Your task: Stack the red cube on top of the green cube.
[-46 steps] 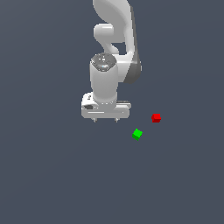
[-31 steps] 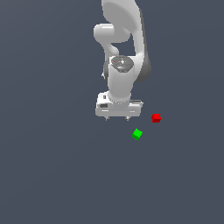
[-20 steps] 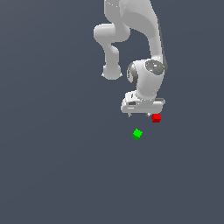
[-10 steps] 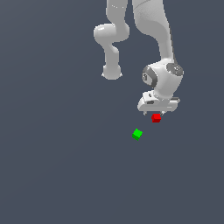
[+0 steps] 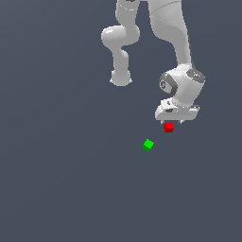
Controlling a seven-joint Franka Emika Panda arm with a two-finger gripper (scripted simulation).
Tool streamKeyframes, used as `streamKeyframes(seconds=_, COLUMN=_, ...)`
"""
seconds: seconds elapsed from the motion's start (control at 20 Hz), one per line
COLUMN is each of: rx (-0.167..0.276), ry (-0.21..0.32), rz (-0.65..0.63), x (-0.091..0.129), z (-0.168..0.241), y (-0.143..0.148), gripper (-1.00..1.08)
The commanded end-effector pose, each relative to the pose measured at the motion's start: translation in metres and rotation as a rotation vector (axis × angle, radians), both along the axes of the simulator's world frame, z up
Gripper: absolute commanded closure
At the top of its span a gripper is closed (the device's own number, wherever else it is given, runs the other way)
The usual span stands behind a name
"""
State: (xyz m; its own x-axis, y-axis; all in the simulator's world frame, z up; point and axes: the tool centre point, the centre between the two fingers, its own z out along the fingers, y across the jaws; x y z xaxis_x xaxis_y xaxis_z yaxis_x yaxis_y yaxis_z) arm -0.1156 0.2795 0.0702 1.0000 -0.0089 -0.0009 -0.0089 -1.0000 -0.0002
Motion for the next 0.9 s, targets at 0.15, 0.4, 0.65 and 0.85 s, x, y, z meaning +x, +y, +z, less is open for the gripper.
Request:
streamKeyframes(seconds=0.15, rx=0.000, ry=0.000, rz=-0.001, x=0.000, z=-0.005, y=0.000, gripper=-0.92)
streamKeyframes(seconds=0.4, rx=0.000, ry=-0.001, rz=-0.001, x=0.000, z=-0.026, y=0.000, gripper=-0.92)
streamKeyframes(seconds=0.65, rx=0.000, ry=-0.001, rz=-0.002, x=0.000, z=-0.046, y=0.000, gripper=-0.92)
streamKeyframes(seconds=0.85, rx=0.000, ry=-0.001, rz=-0.002, x=0.001, z=-0.050, y=0.001, gripper=-0.92)
